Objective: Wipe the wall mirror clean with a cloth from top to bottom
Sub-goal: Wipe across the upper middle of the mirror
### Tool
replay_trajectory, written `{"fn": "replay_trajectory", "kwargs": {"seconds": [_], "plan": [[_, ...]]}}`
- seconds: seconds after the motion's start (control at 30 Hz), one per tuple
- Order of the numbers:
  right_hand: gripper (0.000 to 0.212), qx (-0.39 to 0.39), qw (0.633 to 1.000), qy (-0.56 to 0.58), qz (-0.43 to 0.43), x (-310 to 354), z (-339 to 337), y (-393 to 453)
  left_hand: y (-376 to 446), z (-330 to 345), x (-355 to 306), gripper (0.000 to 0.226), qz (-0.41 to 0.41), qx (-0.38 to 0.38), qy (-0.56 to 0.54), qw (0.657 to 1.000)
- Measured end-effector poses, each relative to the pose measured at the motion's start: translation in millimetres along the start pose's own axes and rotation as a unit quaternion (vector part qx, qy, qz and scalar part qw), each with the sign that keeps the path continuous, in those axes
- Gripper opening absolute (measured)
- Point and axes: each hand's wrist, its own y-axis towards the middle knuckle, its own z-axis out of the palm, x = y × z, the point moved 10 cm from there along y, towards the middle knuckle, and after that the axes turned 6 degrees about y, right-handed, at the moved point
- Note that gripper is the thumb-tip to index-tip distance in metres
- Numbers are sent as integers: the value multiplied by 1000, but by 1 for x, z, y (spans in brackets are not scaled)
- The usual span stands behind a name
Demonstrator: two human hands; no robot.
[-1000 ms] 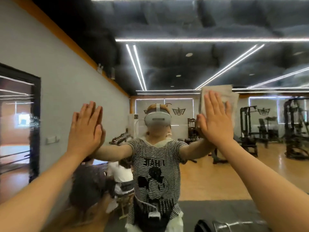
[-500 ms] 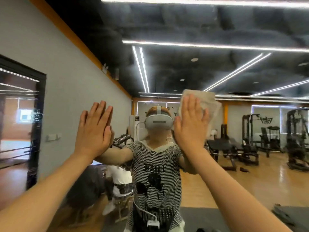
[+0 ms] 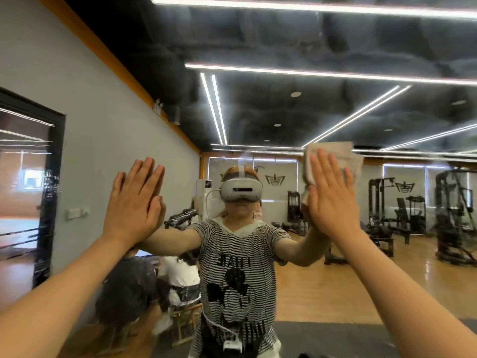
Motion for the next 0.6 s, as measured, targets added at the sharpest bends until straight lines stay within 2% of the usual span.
{"fn": "replay_trajectory", "kwargs": {"seconds": [0.2,0.27,0.5,0.6], "plan": [[65,-44,986,44,157,4,0,2,0,-3,-2,62,-5,-23,6,1000],[65,-43,984,52,168,27,6,7,-1,-2,-1,62,-8,-24,1,1000],[59,17,998,47,-31,189,48,36,-2,0,0,62,-3,-18,5,1000],[59,27,996,18,-77,211,60,36,-2,1,1,63,-3,-12,1,1000]]}}
